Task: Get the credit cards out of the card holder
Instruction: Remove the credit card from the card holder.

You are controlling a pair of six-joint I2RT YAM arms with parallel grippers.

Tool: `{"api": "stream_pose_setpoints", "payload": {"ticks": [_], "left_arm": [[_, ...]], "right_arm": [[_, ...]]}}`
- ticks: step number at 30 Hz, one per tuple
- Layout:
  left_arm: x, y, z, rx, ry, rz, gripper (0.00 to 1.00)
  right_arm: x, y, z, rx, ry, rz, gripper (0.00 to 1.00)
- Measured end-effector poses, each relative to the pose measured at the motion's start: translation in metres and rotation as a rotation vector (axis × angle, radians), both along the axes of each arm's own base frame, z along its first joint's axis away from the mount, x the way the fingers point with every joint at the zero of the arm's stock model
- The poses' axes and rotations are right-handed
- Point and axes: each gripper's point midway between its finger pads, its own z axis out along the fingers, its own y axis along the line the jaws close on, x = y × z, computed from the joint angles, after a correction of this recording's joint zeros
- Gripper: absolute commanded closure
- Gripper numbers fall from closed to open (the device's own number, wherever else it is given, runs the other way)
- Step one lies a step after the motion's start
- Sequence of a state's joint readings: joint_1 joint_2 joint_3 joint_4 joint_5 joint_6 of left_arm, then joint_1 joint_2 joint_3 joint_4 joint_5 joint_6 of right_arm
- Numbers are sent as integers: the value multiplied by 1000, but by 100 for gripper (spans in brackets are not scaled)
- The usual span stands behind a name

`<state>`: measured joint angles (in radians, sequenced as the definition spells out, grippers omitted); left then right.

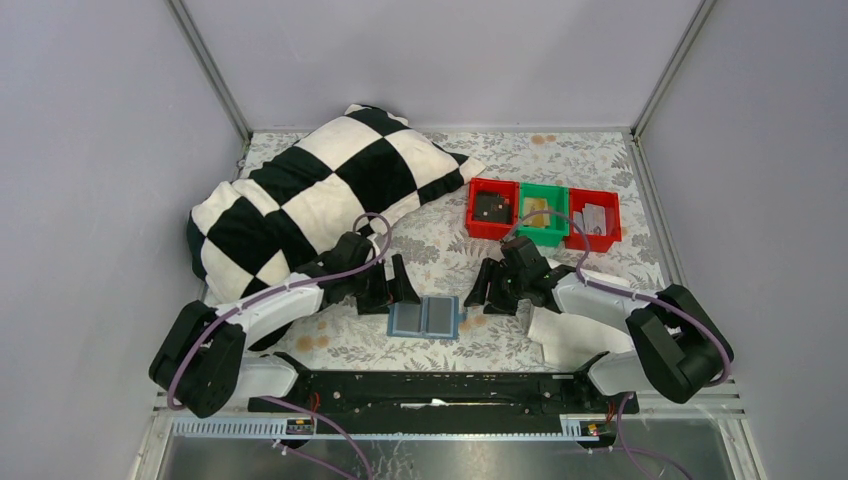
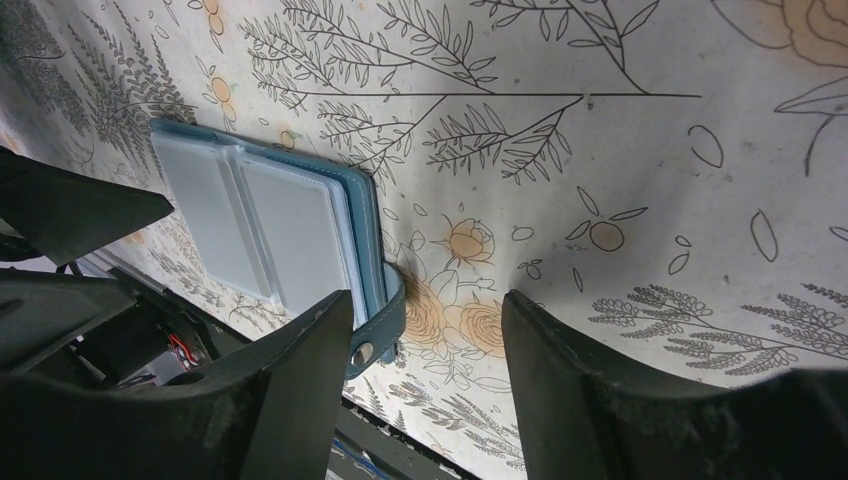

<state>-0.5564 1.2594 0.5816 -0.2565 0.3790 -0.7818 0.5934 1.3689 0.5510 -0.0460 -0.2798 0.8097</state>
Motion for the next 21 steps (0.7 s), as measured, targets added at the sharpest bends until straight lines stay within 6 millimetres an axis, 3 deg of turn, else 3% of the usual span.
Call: {"api": "stream_pose_setpoints", "payload": {"ticks": [21], "left_arm": [[-3,-12,-7,-17,14,-46,4]], "right_arm": [[0,4,-1,18,9,10,36]]}}
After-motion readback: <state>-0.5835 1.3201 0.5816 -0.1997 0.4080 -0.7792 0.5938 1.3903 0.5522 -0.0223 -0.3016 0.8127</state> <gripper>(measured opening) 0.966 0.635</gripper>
